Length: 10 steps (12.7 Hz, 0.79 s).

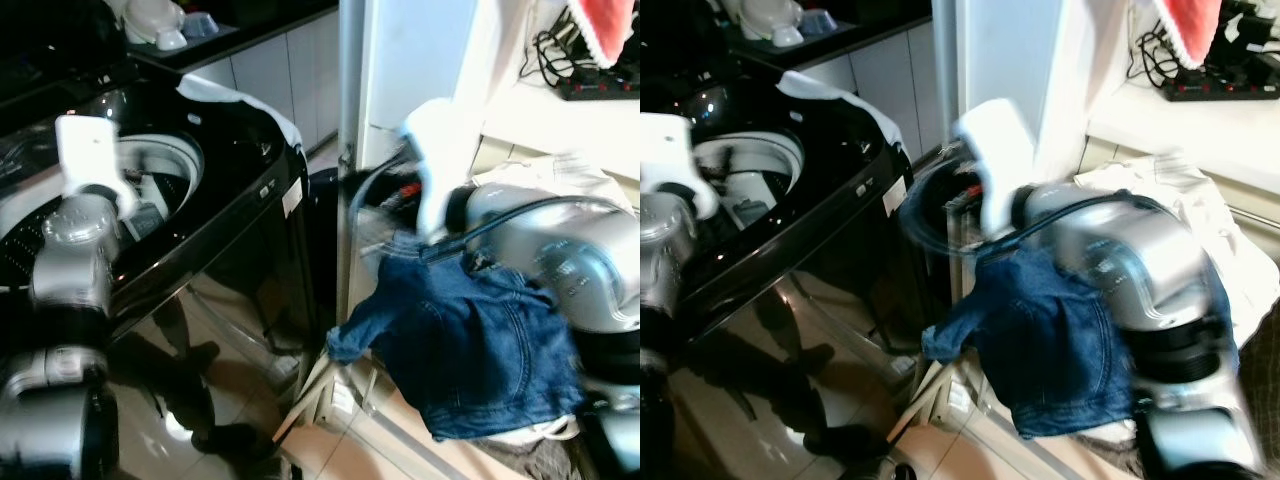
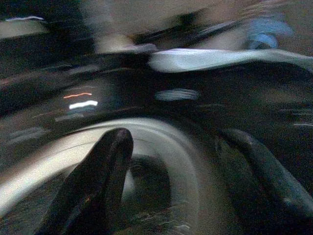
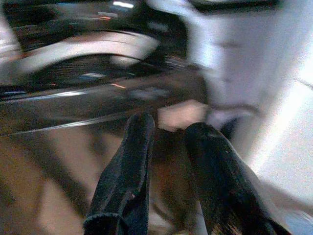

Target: Clothes washing

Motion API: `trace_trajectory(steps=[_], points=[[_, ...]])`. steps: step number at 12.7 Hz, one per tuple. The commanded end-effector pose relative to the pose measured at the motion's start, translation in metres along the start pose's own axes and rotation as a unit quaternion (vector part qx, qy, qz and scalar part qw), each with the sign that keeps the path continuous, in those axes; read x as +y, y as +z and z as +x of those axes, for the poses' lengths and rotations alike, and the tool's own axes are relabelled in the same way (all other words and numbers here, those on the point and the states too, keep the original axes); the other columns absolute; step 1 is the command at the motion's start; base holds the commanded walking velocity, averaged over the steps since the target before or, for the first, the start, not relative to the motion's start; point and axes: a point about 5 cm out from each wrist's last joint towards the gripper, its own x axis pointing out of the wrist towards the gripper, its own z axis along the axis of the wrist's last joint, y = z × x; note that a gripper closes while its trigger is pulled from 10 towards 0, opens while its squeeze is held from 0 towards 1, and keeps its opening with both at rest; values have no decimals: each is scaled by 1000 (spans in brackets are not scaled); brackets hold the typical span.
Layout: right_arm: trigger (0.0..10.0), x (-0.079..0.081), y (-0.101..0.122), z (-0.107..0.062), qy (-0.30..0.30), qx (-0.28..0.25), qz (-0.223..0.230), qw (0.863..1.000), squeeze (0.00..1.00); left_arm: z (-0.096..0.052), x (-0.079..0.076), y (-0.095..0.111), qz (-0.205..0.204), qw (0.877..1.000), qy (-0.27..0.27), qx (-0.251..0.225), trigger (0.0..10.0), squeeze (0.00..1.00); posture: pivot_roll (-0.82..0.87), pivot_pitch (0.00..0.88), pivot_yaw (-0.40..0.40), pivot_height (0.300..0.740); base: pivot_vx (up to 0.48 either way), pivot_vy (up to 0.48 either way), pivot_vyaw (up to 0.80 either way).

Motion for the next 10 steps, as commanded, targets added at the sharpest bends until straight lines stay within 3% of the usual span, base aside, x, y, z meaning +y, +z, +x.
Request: trace_trajectory(steps=[1, 2, 5, 7, 10], points=[[10000, -18, -4, -8, -45, 1, 25, 999, 122, -4, -35, 0, -14, 993, -121, -6, 10000, 431, -6, 0, 81, 740, 0, 0, 0], [10000, -37, -10, -24, -81, 17, 31, 996, 1000, -20, -78, 1, 4, 965, -260, -26, 10000, 0, -7, 0, 80, 740, 0, 0, 0], [10000, -55, -17, -42, -122, 34, 29, 992, 1000, -30, -111, 9, -6, 939, -339, -54, 10000, 0, -21, 0, 88, 740, 0, 0, 0], [10000, -65, -26, -73, -132, 60, 24, 989, 1000, -46, -140, 24, -36, 898, -432, -84, 10000, 0, -39, 0, 101, 740, 0, 0, 0], [10000, -50, -38, -112, -54, 153, -29, 986, 1000, -64, -154, 34, -58, 850, -517, -82, 10000, 0, -59, 0, 113, 740, 0, 0, 0]])
